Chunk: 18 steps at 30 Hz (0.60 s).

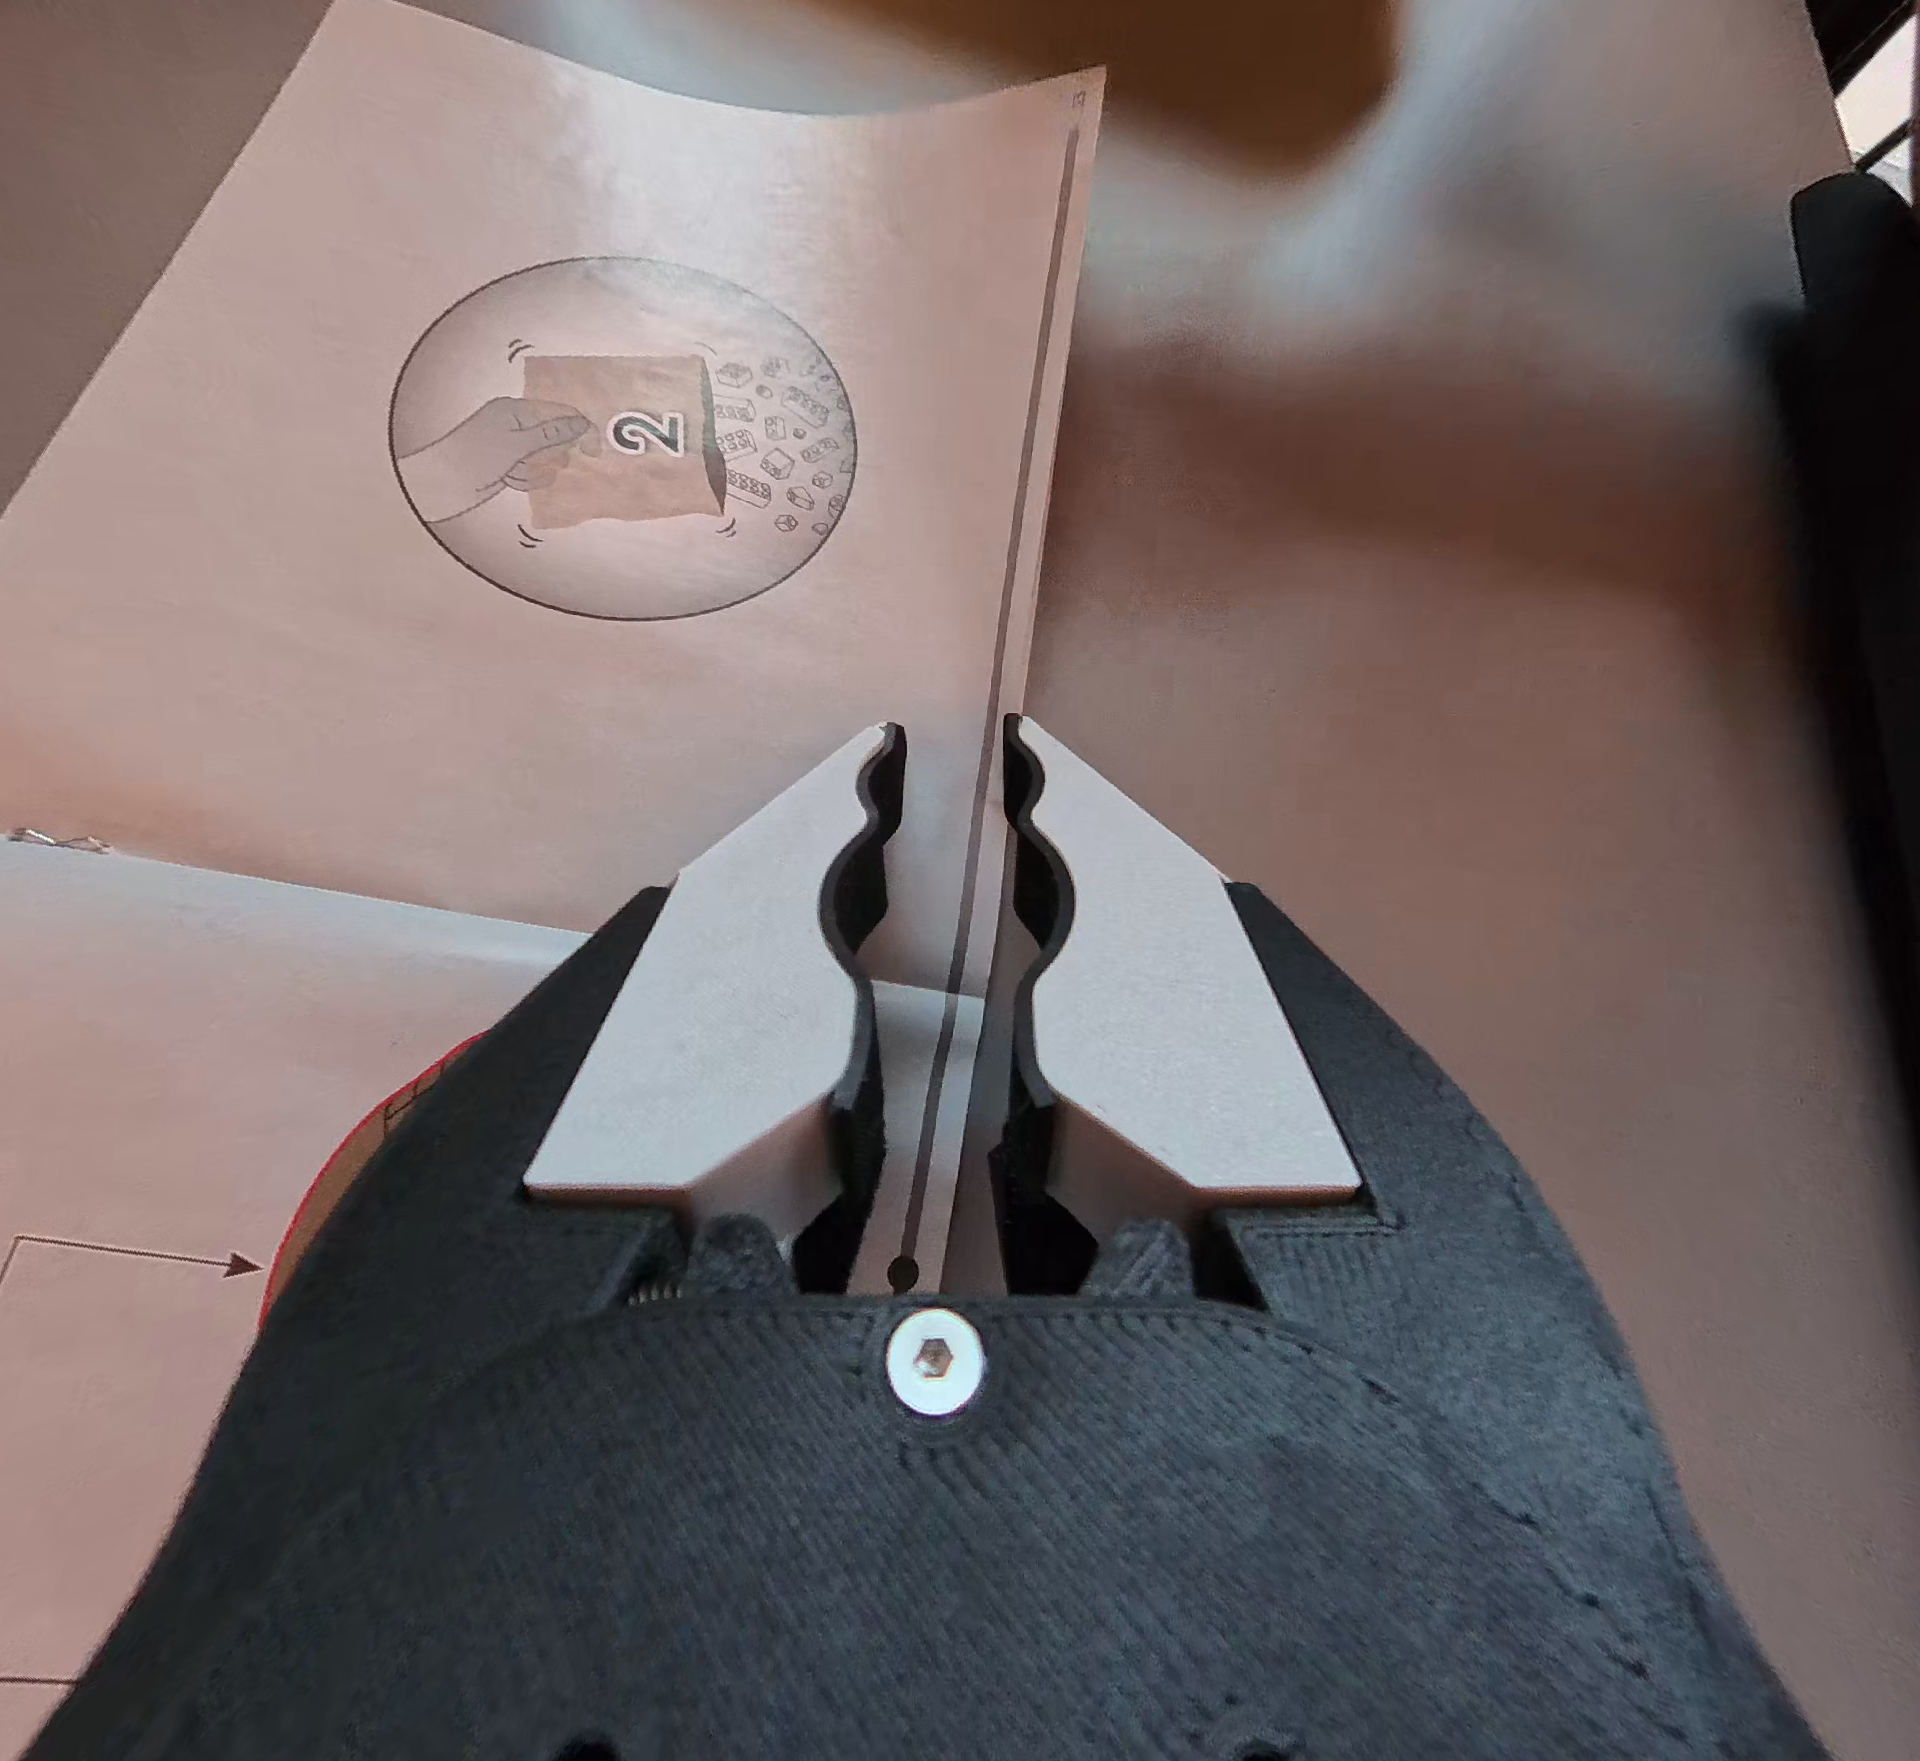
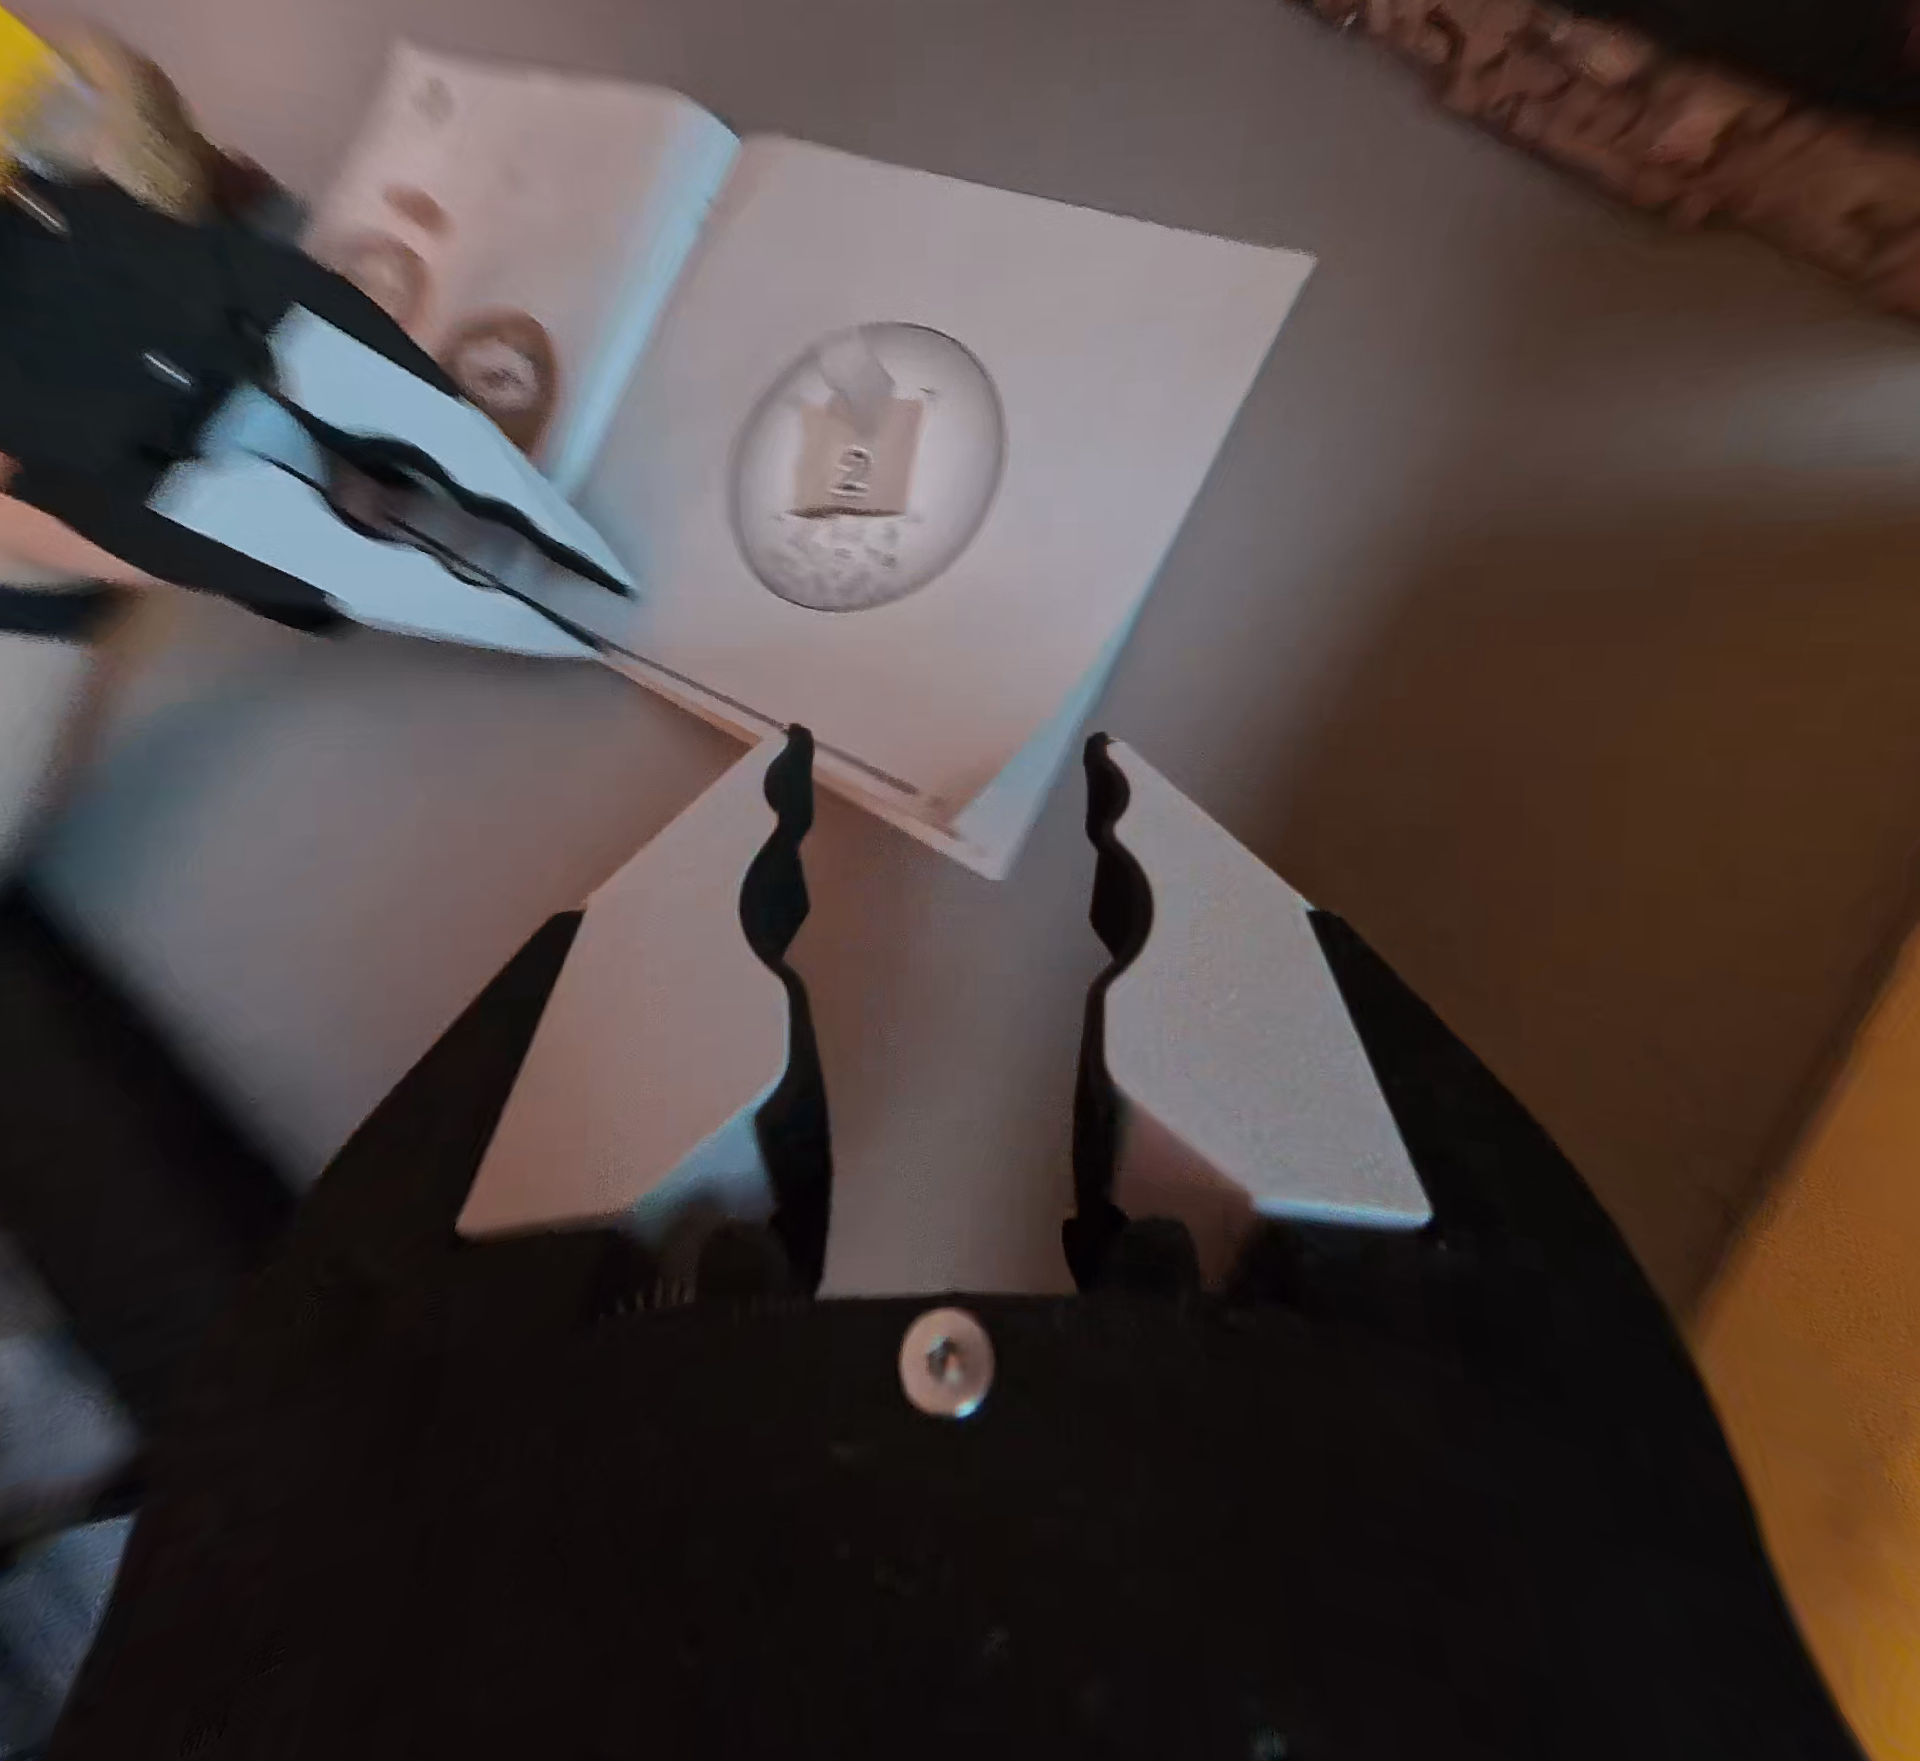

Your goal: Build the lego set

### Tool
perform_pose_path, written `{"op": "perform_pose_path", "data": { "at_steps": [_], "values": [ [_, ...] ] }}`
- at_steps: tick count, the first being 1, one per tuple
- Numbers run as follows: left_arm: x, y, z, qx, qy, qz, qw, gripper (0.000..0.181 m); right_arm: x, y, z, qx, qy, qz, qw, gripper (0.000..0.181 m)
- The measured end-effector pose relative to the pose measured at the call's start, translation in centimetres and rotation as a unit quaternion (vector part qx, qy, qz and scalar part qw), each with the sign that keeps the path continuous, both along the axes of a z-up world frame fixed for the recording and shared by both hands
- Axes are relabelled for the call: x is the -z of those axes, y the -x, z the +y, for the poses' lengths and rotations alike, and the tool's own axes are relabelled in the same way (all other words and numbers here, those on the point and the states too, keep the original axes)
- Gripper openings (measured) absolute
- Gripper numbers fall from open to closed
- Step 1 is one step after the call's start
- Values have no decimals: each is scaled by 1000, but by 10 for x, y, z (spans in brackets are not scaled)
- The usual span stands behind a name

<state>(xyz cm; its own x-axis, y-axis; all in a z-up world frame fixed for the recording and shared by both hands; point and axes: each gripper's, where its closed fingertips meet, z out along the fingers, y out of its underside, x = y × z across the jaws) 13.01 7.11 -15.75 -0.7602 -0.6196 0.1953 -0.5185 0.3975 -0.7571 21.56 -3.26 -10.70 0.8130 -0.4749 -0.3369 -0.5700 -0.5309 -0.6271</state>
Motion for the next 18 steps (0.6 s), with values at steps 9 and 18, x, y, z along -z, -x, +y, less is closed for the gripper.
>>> {"op": "perform_pose_path", "data": {
  "at_steps": [9, 18],
  "values": [
    [0, 0, 1, 1, -3, -4, 1000, 14, 13, 6, 2, 60, -44, 171, 982, 43],
    [1, -1, 2, -3, -7, -8, 1000, 11, 20, 15, 19, 33, -78, 239, 967, 19]
  ]
}}
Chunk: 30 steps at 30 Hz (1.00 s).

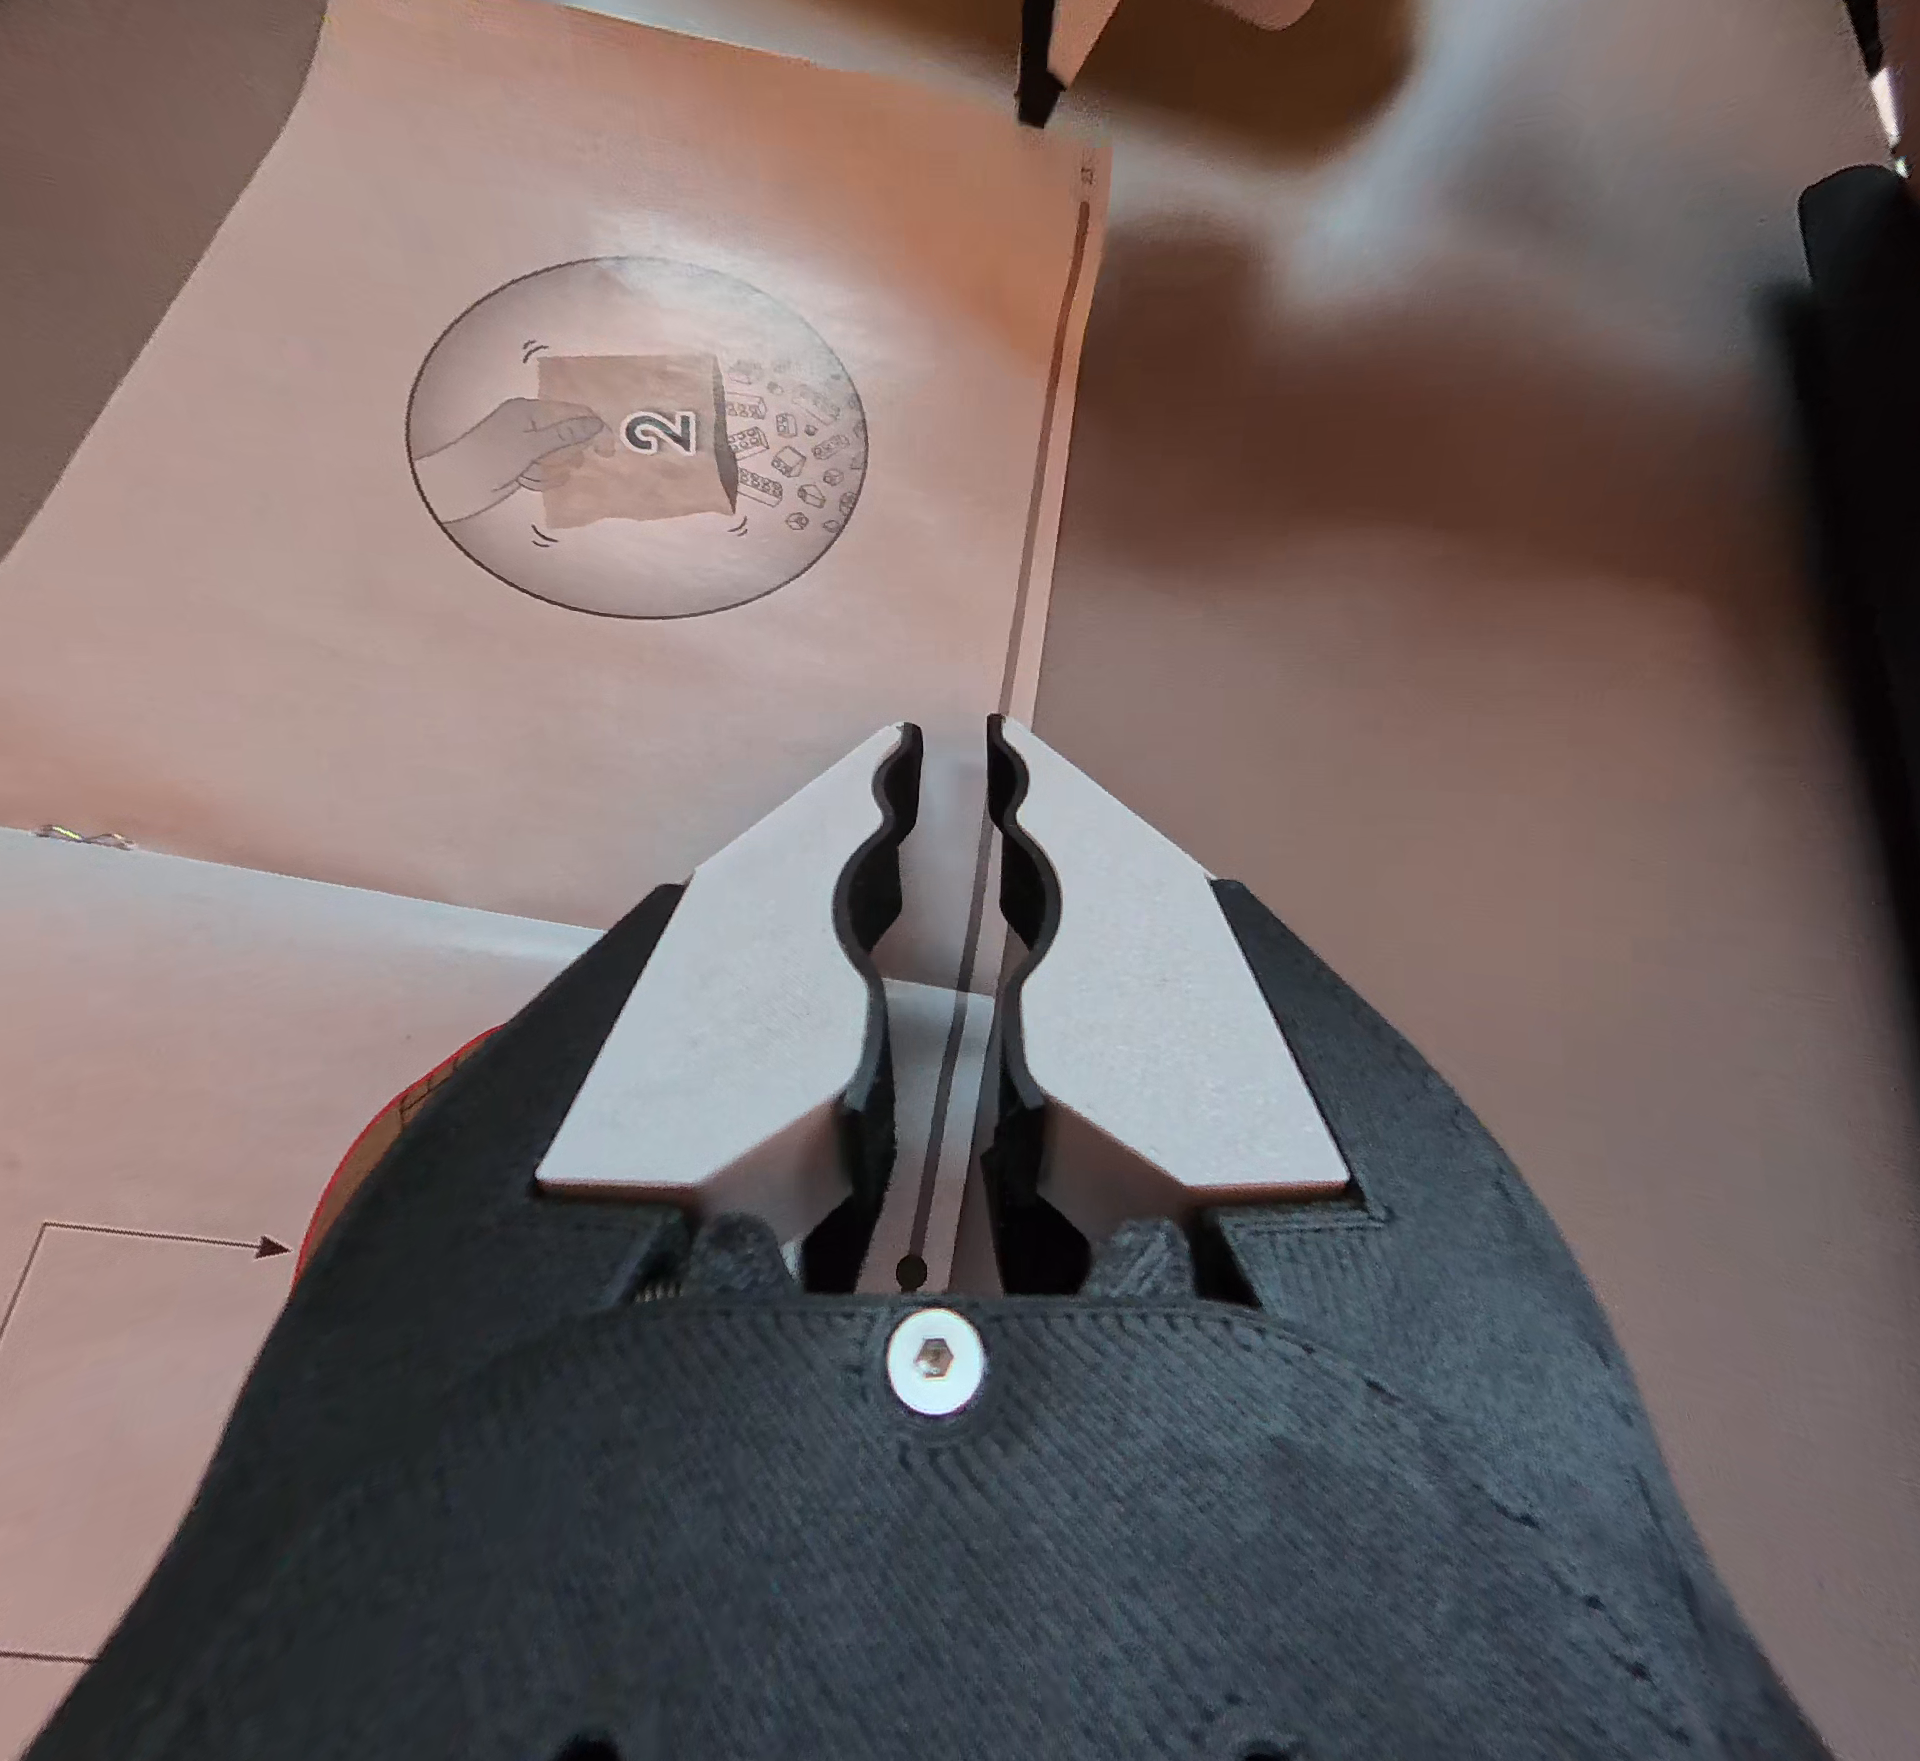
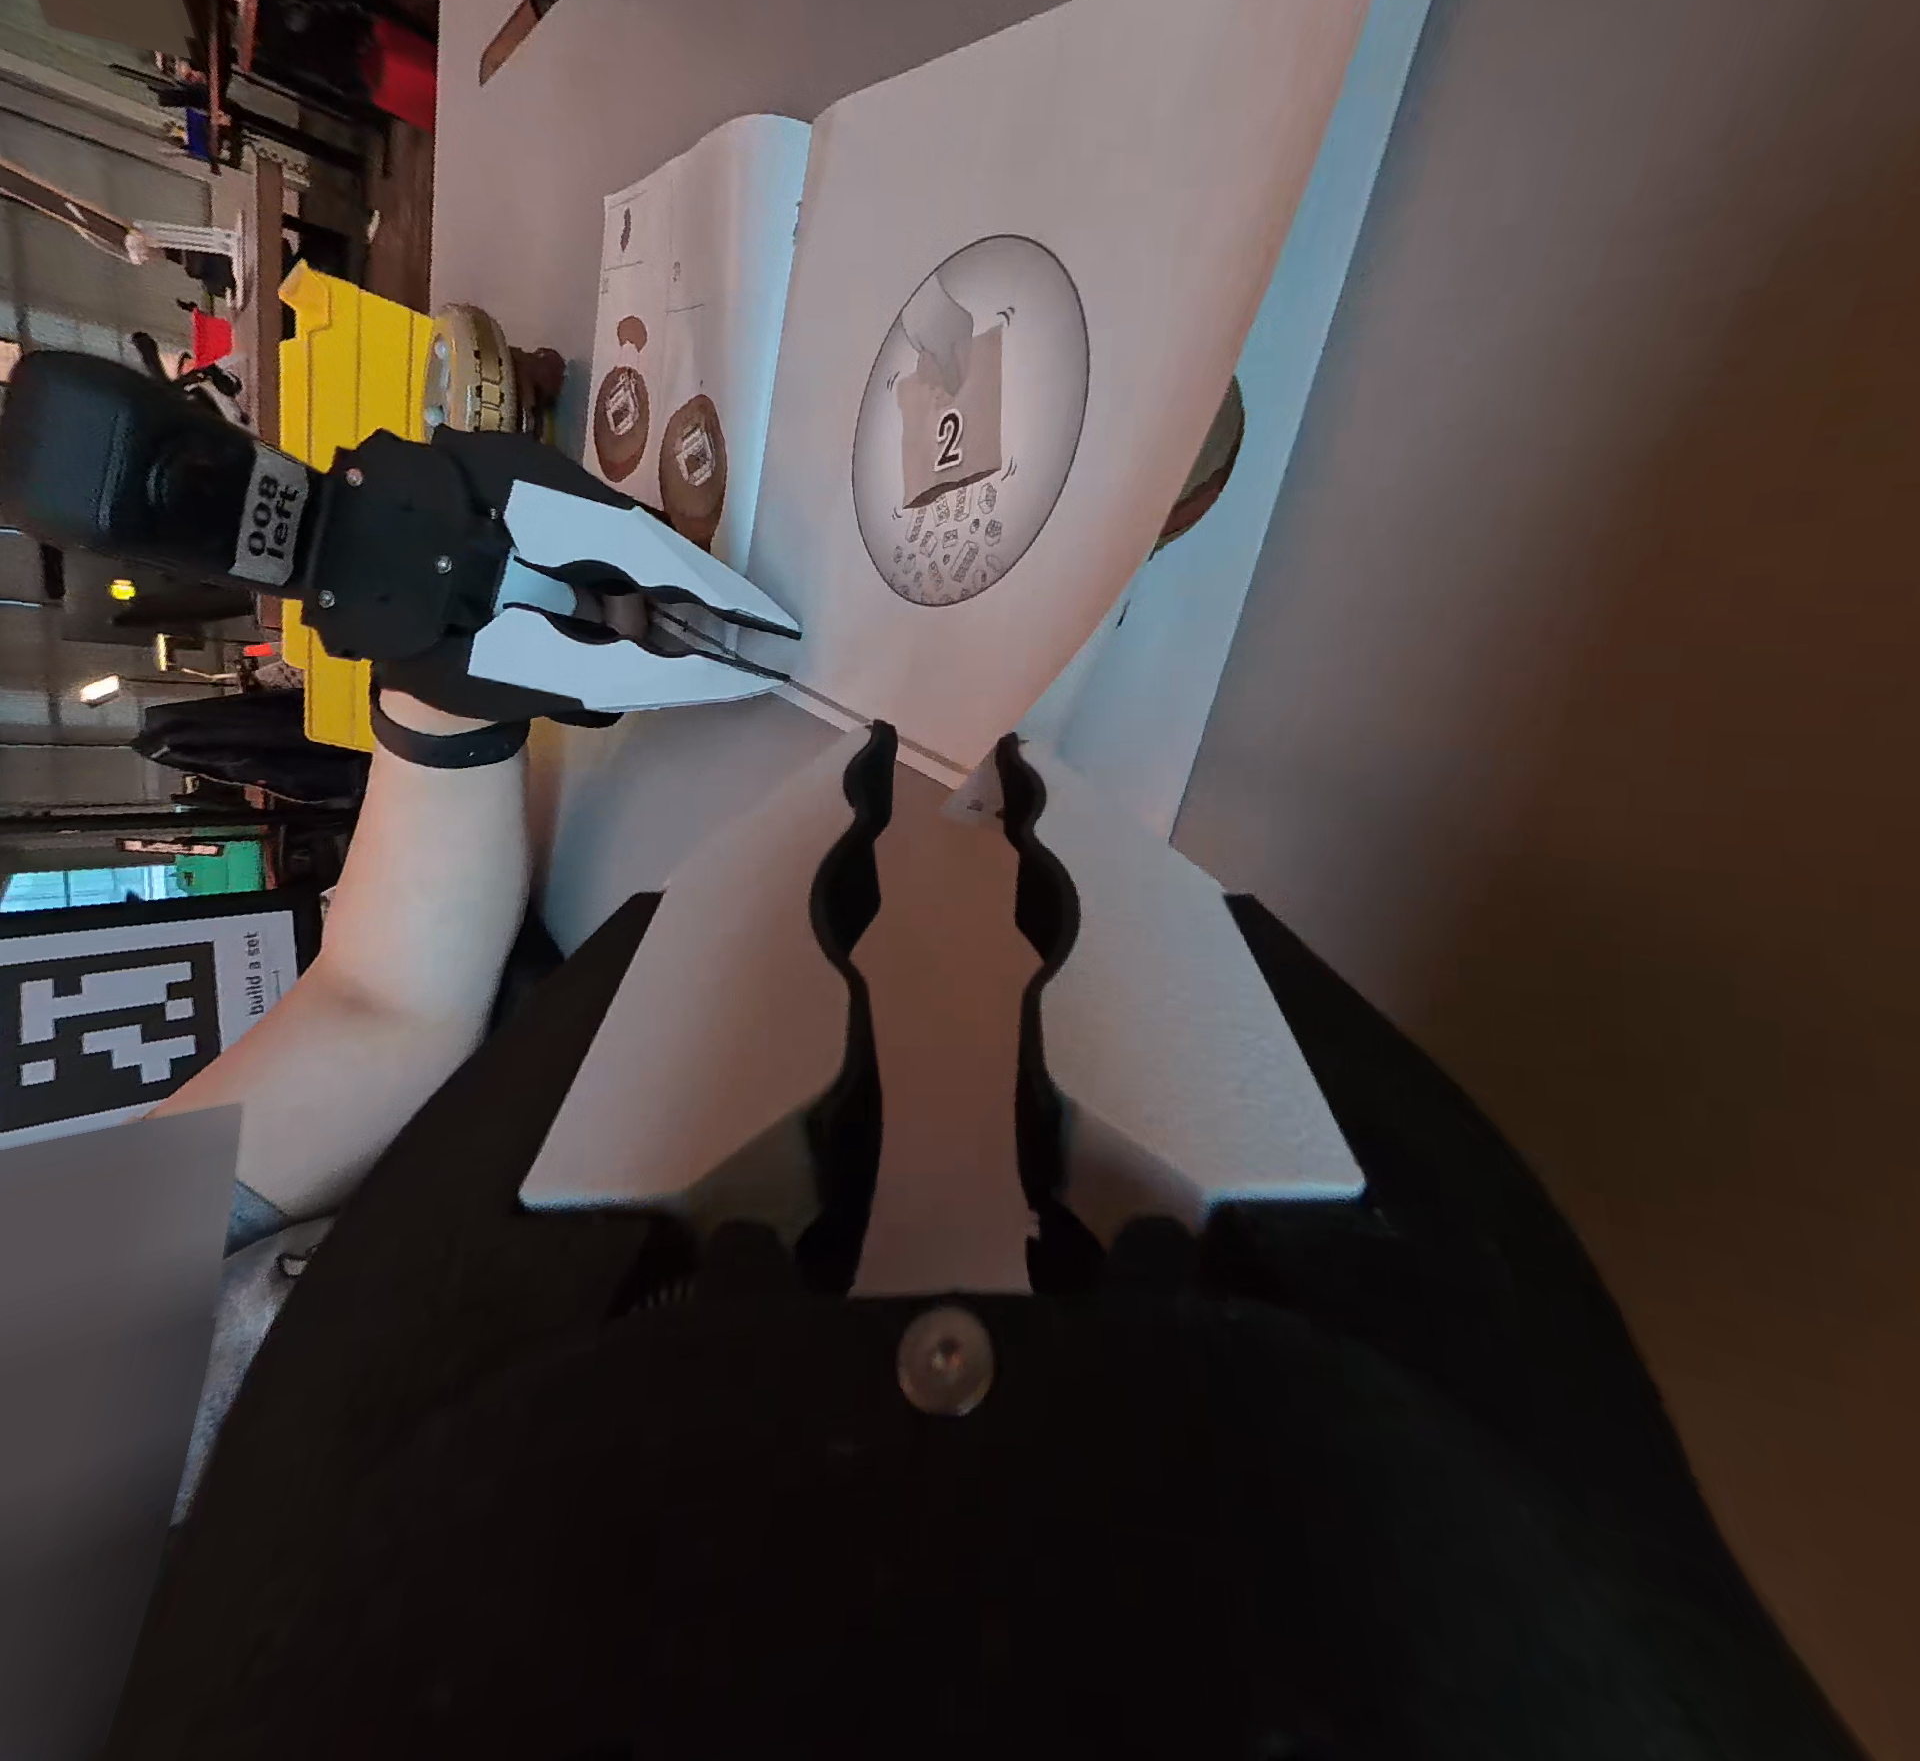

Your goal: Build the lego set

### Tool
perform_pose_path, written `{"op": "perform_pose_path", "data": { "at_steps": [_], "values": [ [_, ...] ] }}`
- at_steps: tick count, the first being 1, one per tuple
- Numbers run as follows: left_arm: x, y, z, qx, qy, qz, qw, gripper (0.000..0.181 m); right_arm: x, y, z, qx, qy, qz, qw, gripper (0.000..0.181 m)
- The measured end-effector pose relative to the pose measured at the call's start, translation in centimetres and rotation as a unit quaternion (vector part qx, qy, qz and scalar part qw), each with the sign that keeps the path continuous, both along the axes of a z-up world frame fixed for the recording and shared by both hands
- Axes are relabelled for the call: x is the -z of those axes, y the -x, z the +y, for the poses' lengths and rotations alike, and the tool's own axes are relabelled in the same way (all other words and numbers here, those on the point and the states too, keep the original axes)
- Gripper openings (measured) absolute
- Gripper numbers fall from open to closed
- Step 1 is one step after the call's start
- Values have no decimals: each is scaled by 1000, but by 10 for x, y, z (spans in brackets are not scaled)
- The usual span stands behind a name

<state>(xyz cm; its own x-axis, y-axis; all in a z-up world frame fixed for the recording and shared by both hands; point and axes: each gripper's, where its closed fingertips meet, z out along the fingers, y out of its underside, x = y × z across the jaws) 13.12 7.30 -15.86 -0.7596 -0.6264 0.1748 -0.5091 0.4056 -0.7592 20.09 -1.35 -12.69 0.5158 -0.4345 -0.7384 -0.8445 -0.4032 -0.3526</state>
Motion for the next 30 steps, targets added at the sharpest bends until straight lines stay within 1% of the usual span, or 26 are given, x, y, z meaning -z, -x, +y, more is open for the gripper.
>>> {"op": "perform_pose_path", "data": {
  "at_steps": [1, 3, 4, 8, 15, 20, 27, 30],
  "values": [
    [0, 0, 0, 1, 0, -1, 1000, 11, 0, 0, 1, -2, -2, 1, 1000, 19],
    [-1, 2, -1, 6, 2, 0, 1000, 16, 0, 1, 2, -7, -8, 4, 1000, 11],
    [-1, 3, -2, 9, 3, 0, 1000, 18, 2, 1, 2, -11, -5, 3, 1000, 11],
    [-3, 6, -5, 14, 17, 11, 1000, 28, 17, 1, -4, -15, 43, -7, 999, 10],
    [-2, 7, -7, 17, 2, 3, 1000, 29, 22, -2, -12, -12, 74, -22, 997, 11],
    [-2, 6, -7, 17, 3, 1, 1000, 28, 22, 0, -12, -16, 62, -4, 998, 12],
    [-2, 7, -7, 19, -6, -4, 1000, 30, 35, -1, -25, -22, 115, -17, 993, 3],
    [-1, 7, -8, 20, -8, -5, 1000, 29, 32, 1, -21, -29, 102, -15, 994, 0]
  ]
}}
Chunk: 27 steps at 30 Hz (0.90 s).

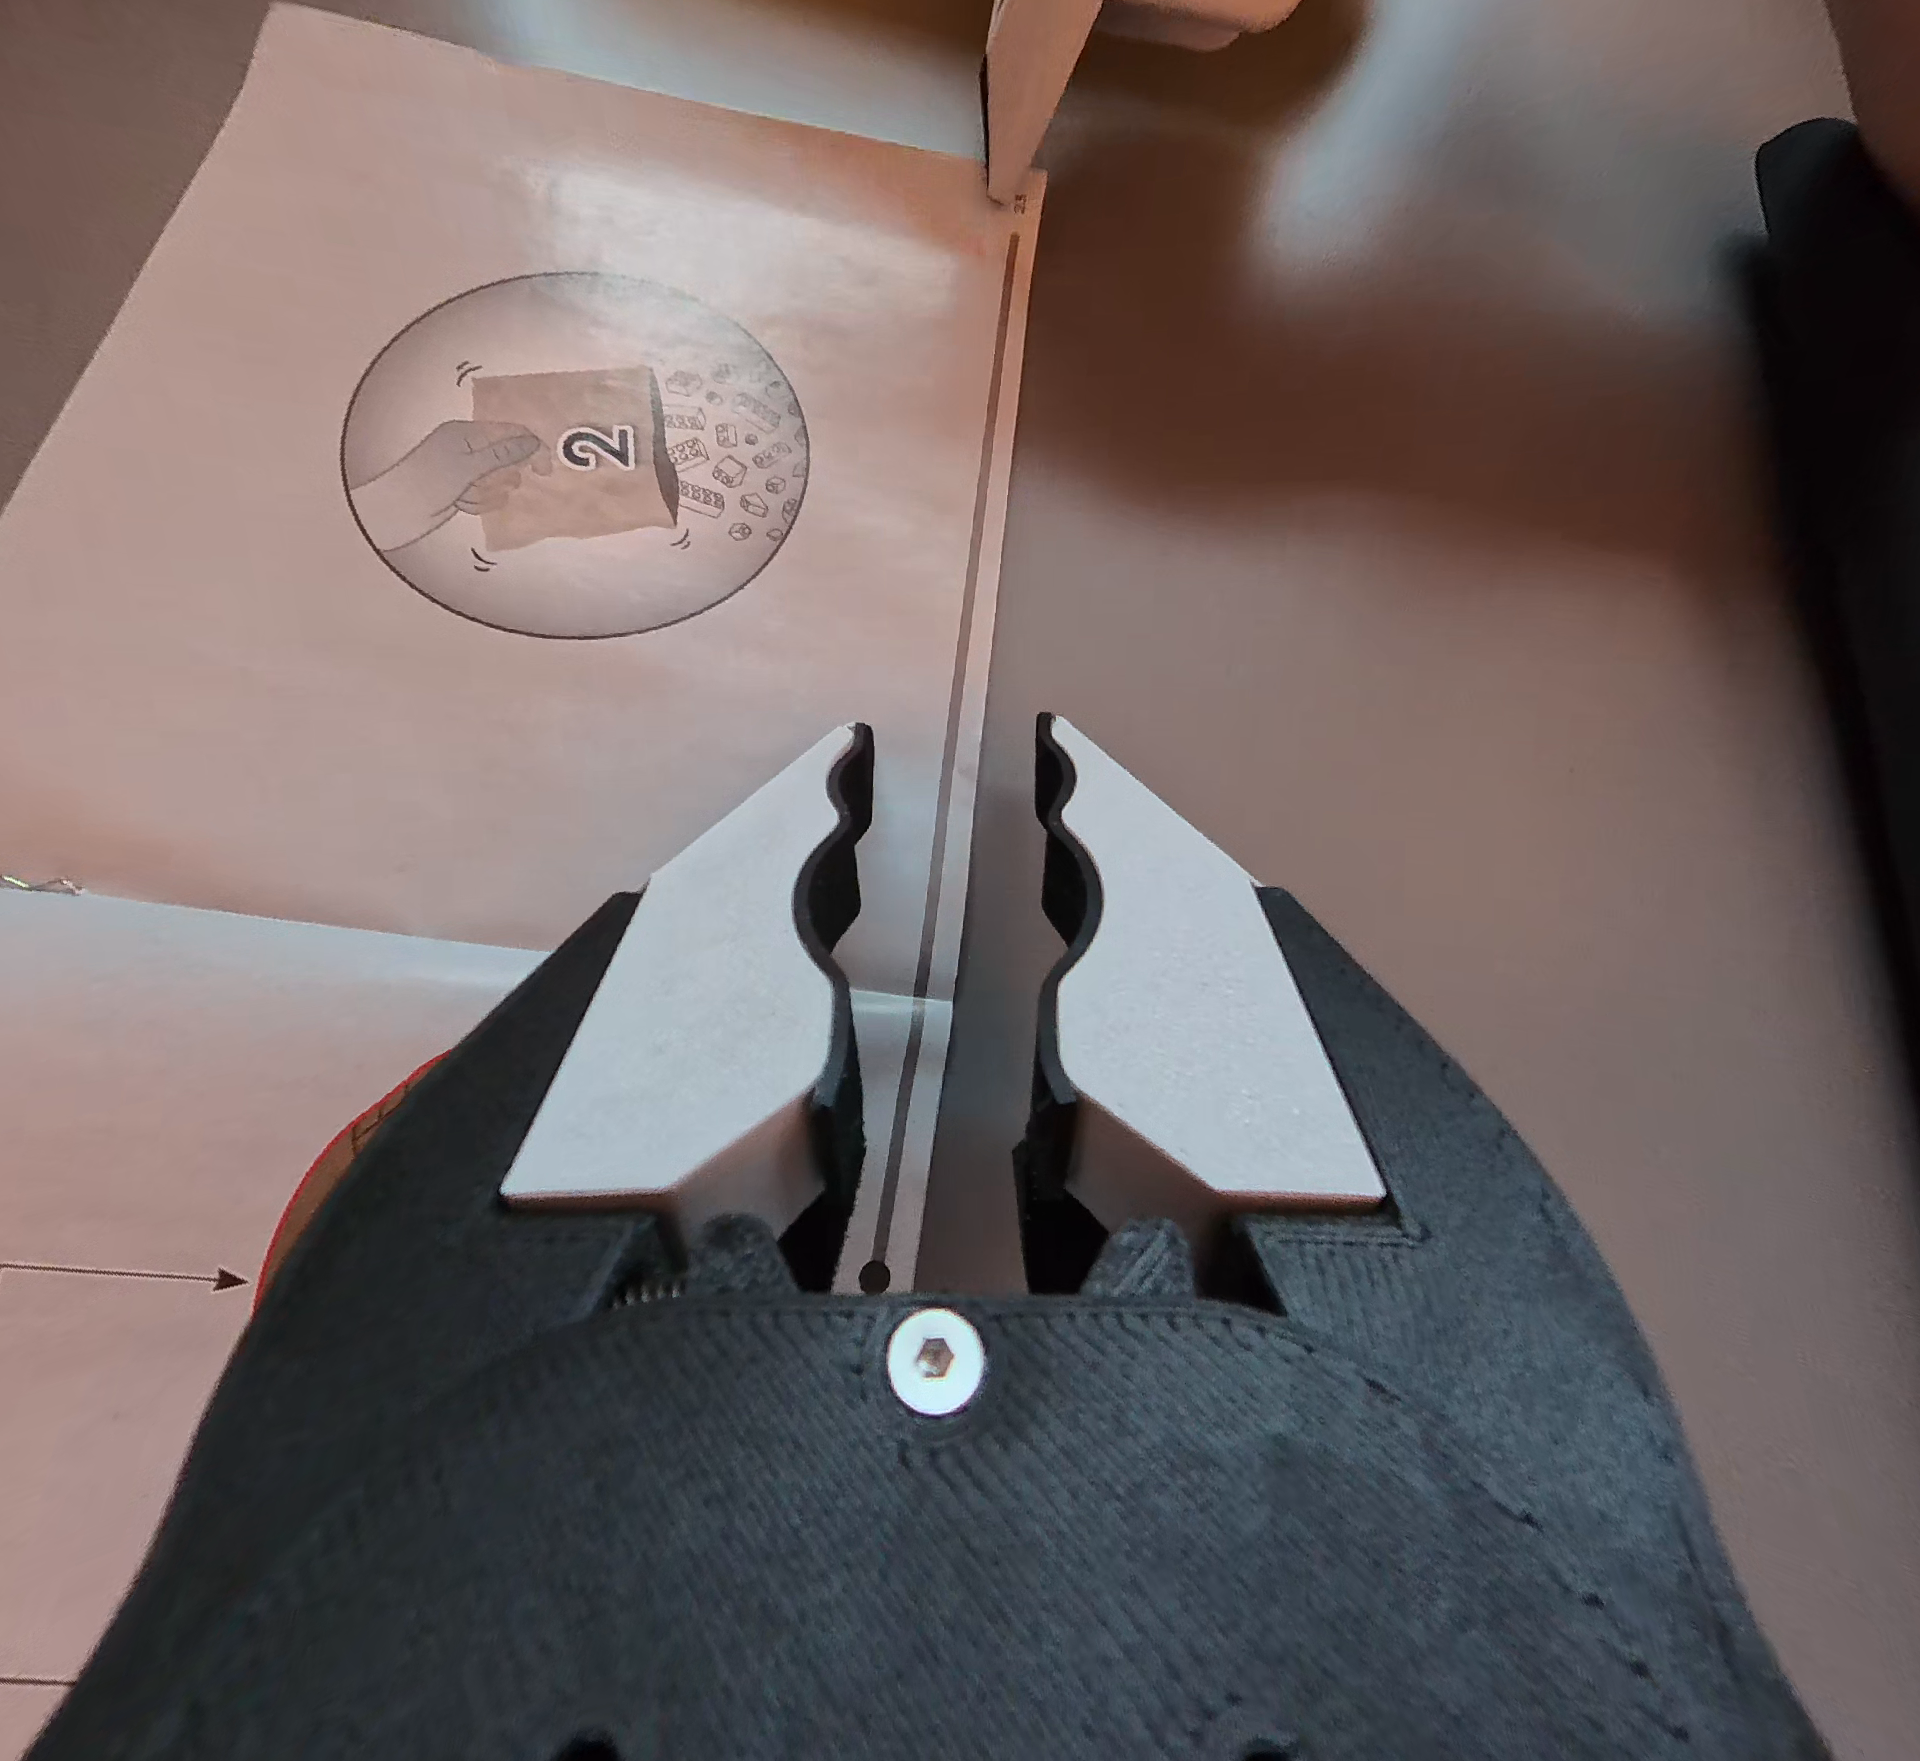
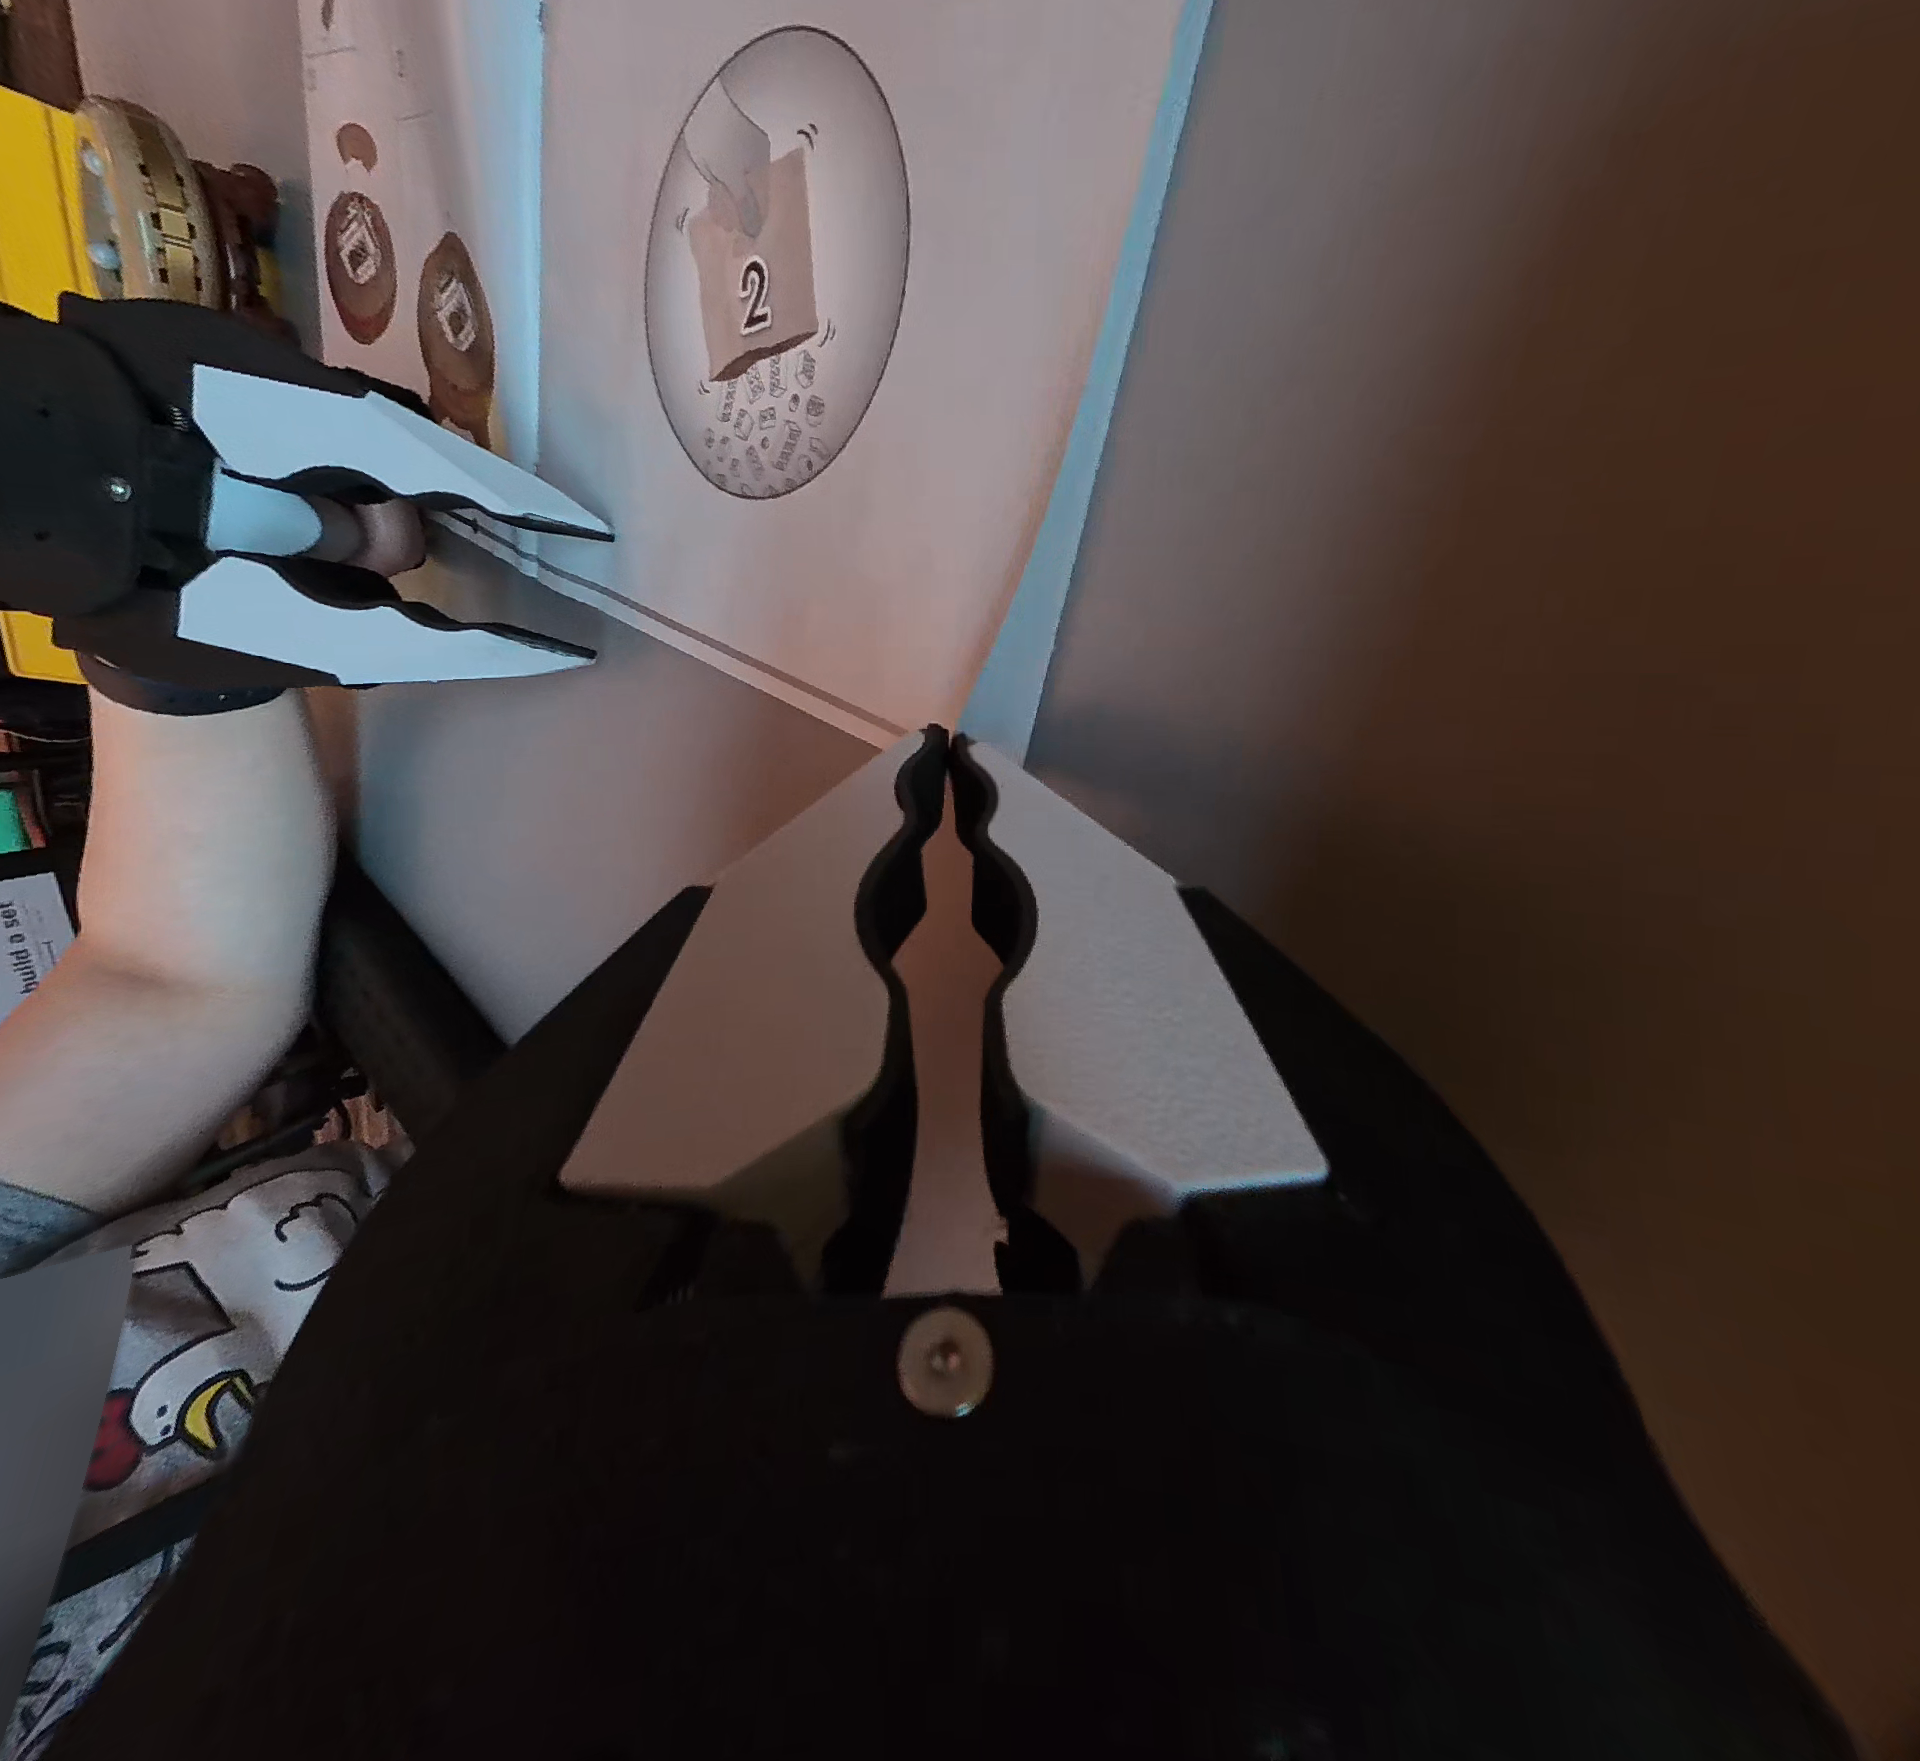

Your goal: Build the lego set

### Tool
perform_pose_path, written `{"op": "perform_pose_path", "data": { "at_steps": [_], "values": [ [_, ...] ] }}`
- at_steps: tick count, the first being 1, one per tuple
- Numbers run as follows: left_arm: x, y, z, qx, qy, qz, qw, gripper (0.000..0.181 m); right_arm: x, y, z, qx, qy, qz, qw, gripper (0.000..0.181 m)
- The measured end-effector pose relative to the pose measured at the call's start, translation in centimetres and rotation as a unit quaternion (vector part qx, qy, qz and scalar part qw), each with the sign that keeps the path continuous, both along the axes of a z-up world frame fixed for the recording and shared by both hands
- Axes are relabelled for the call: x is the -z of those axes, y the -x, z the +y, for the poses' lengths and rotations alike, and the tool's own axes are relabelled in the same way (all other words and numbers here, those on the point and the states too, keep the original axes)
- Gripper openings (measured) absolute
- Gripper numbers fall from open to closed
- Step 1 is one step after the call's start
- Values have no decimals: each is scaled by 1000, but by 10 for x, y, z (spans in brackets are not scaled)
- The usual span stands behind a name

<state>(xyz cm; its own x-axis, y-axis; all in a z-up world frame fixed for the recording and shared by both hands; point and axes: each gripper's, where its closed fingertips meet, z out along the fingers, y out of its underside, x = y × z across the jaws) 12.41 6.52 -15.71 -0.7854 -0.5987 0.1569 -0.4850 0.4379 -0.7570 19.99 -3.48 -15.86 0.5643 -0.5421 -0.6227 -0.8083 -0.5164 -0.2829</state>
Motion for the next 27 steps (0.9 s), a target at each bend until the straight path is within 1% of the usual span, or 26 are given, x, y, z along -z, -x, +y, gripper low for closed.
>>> {"op": "perform_pose_path", "data": {
  "at_steps": [3, 7, 9, 11, 13, 15, 17, 18, 20, 21, 22, 25, 27],
  "values": [
    [0, 0, -1, -2, -3, 0, 1000, 33, -3, 1, 1, -2, -8, -1, 1000, 0],
    [-2, -7, -12, -18, -27, -19, 999, 40, -27, 3, 14, 7, -80, 12, 997, 0],
    [-6, -17, -20, -43, -48, -51, 997, 44, -37, 3, 19, 11, -110, 19, 994, 0],
    [-16, -26, -33, -67, -52, -95, 992, 46, -46, 6, 26, 10, -140, 29, 990, 0],
    [-26, -37, -42, -104, -68, -143, 982, 49, -53, 8, 31, 7, -163, 37, 986, 0],
    [-33, -44, -50, -125, -93, -179, 972, 50, -59, 8, 36, 9, -180, 37, 983, 0],
    [-41, -53, -54, -155, -113, -213, 958, 45, -63, 8, 38, 9, -193, 37, 980, 0],
    [-43, -55, -58, -159, -115, -224, 955, 44, -65, 8, 39, 9, -199, 36, 979, 0],
    [-40, -59, -62, -163, -122, -224, 953, 39, -69, 6, 40, 12, -208, 32, 978, 0],
    [-38, -62, -63, -168, -123, -221, 953, 39, -70, 6, 40, 13, -212, 30, 977, 0],
    [-36, -64, -64, -169, -122, -217, 954, 35, -72, 5, 40, 13, -219, 30, 975, 0],
    [-39, -68, -60, -185, -109, -230, 949, 0, -76, 5, 40, 3, -231, 21, 973, 2],
    [-46, -70, -50, -206, -100, -235, 945, 0, -79, 0, 40, 2, -234, -10, 972, 17]
  ]
}}
